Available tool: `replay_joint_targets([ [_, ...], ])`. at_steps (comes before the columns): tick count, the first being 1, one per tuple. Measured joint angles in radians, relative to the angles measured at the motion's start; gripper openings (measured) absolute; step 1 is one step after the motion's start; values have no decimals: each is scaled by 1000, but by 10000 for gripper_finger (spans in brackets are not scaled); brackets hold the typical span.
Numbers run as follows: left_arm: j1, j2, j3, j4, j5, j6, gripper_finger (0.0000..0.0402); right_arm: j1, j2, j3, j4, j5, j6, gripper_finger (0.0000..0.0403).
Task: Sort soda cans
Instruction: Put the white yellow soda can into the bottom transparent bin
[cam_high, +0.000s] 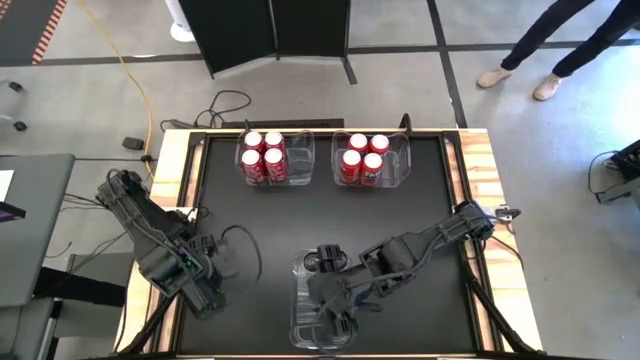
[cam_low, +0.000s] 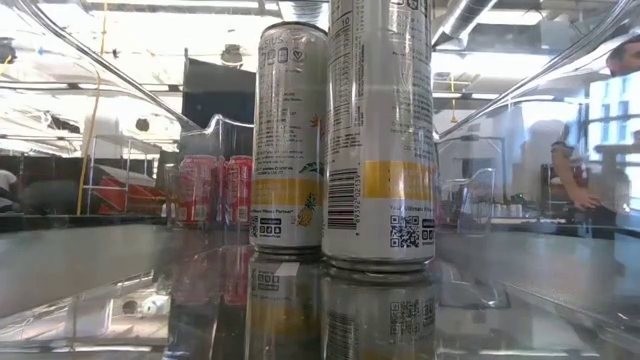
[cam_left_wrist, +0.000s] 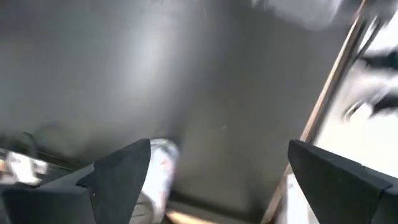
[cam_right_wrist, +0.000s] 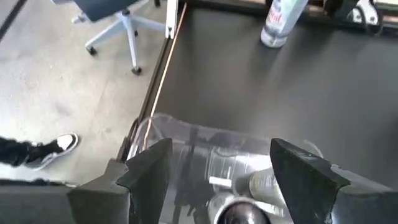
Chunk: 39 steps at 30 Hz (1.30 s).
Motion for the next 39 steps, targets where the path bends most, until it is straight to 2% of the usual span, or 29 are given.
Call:
replay_joint_targets([
  [6,-1,-68,-193,-1,134,234,375,32,2,0,-30,1,22,286],
  [10,-4,-123,-330,-3,182,209,375,42,4,0,-37,1,38,286],
  [16,-23,-207,-475,-6,183,76,375,39,4,0,-35,2,56,286],
  [20,-22,-243,-514,6,181,35,375,34,4,0,-36,4,58,286],
  [29,-29,-255,-573,108,179,50,375,32,4,0,-39,4,62,286],
  [39,-29,-254,-591,124,203,-105,375,26,4,0,-49,5,67,286],
])
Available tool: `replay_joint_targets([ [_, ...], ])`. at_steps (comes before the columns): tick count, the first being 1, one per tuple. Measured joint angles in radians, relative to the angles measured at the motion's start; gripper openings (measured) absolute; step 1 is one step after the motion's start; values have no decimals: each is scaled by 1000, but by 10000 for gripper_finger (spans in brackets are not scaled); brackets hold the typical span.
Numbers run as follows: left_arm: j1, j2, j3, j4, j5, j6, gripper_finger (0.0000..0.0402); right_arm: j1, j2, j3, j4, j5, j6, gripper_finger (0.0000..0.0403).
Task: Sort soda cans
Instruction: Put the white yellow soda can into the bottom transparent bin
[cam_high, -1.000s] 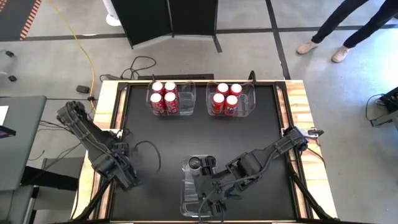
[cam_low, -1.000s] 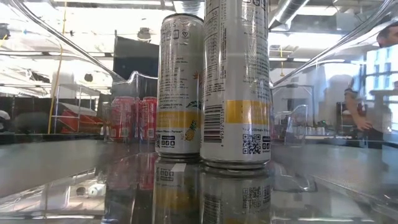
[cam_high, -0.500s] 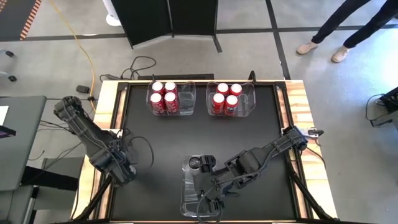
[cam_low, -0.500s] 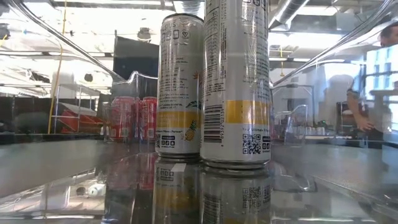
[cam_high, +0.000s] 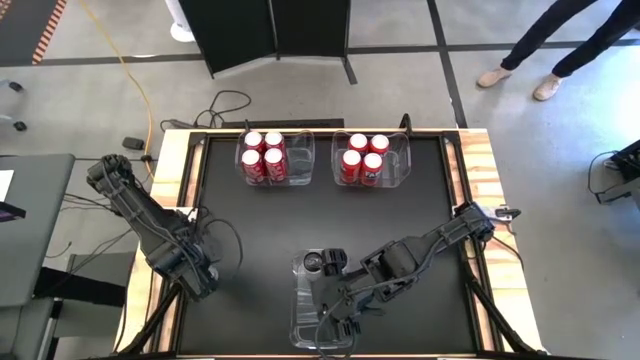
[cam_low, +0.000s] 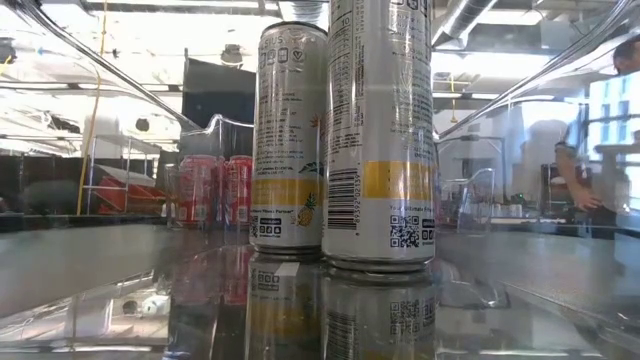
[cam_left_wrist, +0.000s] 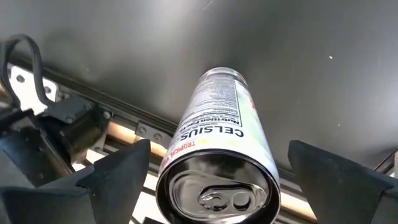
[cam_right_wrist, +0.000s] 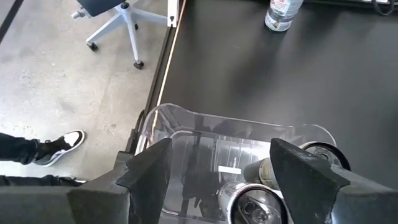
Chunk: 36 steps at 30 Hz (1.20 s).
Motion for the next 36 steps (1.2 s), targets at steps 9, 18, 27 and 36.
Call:
replay_joint_targets([
  [9,-48,0,0,-5,-16,-180,373,-5,0,0,-5,0,9,286],
  [18,-99,0,0,-3,-29,-342,318,-5,0,0,-8,0,16,286],
  [27,-104,0,0,5,-58,-403,275,0,0,0,-26,0,42,286],
  [36,-103,2,62,5,-51,-510,268,7,-1,0,-58,20,52,286],
])
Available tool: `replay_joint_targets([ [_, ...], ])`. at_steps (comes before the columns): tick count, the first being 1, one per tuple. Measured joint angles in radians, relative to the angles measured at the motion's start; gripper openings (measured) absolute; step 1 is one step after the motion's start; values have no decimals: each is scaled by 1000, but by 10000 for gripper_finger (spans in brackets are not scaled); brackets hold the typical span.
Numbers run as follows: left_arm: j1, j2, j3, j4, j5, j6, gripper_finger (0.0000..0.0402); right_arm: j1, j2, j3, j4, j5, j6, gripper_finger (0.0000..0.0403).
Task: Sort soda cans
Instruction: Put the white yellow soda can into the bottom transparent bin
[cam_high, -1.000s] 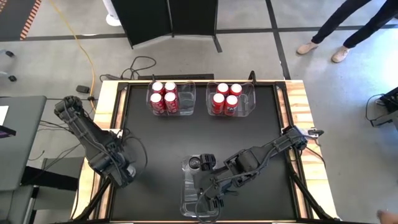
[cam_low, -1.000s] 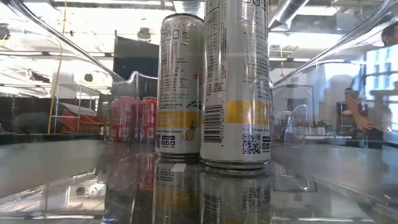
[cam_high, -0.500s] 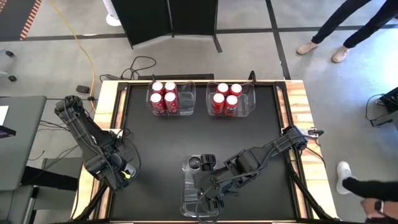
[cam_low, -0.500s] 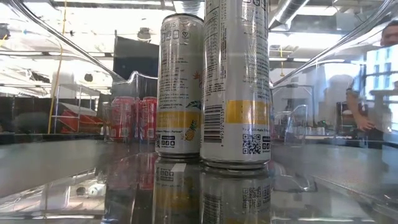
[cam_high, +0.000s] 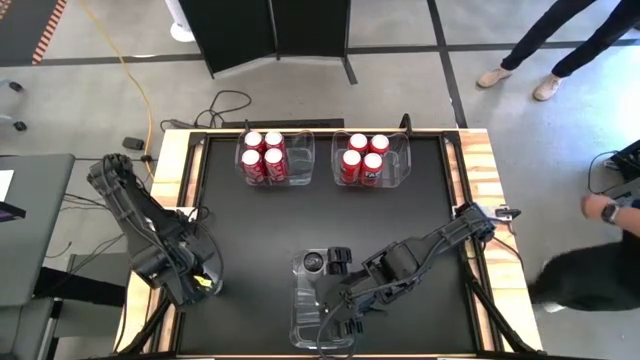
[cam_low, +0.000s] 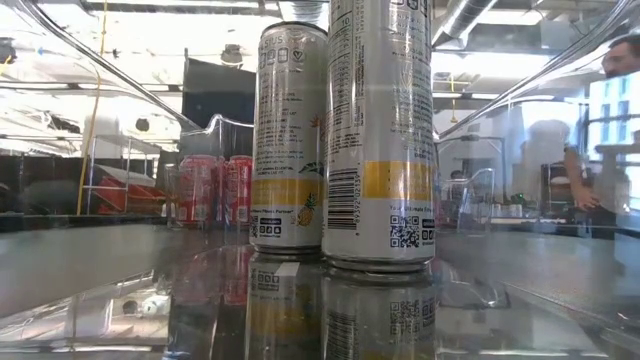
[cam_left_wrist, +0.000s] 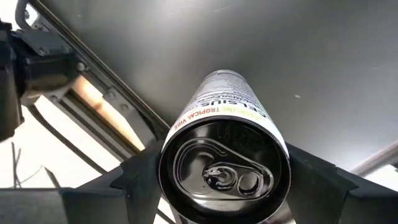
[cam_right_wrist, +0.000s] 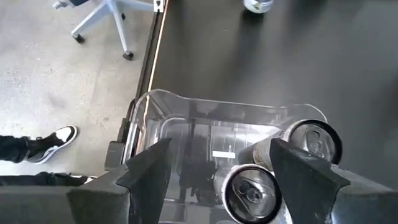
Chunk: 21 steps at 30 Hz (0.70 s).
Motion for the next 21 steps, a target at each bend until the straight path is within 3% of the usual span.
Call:
replay_joint_targets([
  [8,29,36,210,10,-103,57,267,0,-51,0,-37,56,27,286],
  [13,134,151,399,0,-131,272,266,0,-96,0,-91,96,43,286],
  [21,302,436,789,-69,-145,636,266,5,-137,0,-239,115,127,286],
])
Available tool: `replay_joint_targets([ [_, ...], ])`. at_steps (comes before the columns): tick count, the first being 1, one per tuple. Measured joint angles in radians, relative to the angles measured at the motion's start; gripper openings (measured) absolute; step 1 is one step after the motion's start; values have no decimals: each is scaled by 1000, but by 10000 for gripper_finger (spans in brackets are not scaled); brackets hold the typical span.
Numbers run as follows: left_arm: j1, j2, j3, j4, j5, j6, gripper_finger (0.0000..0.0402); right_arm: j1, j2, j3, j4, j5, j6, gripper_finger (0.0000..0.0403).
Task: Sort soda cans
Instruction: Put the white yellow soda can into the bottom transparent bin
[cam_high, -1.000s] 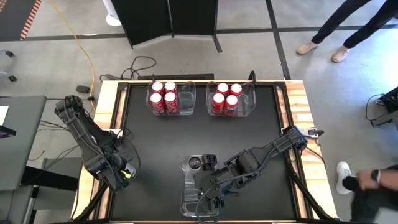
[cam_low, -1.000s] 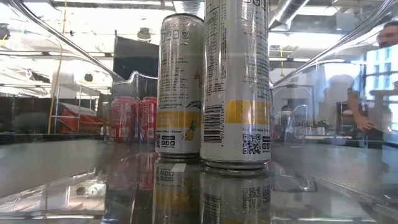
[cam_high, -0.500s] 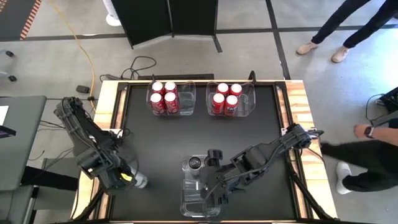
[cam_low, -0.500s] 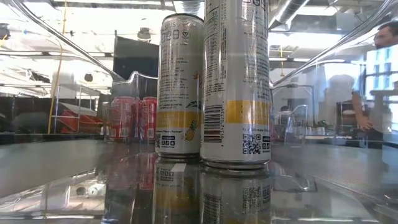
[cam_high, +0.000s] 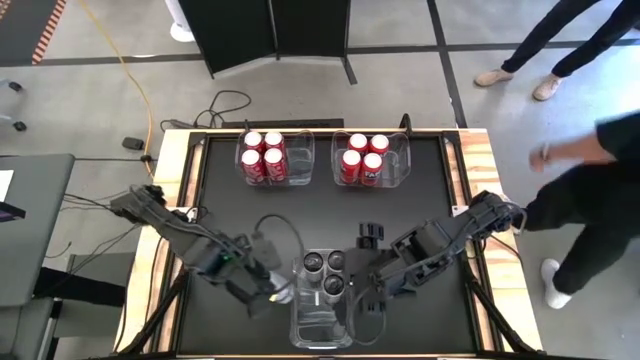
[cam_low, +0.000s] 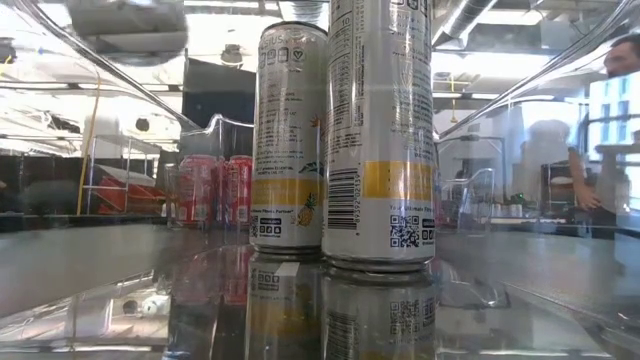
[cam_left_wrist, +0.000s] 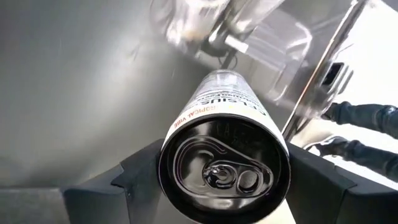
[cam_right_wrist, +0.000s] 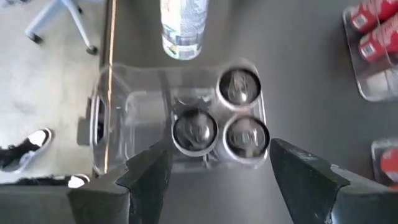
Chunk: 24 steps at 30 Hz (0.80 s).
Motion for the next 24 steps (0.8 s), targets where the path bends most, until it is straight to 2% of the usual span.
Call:
replay_joint_targets([
  [5,44,144,225,-65,-11,128,266,39,0,0,-79,29,52,286],
  [10,74,238,345,-60,-13,205,265,81,0,0,-114,63,91,286],
  [18,101,340,374,-63,-16,263,265,126,0,0,-163,76,154,286],
  [24,107,365,374,-50,-42,262,265,157,0,0,-163,78,192,286],
])
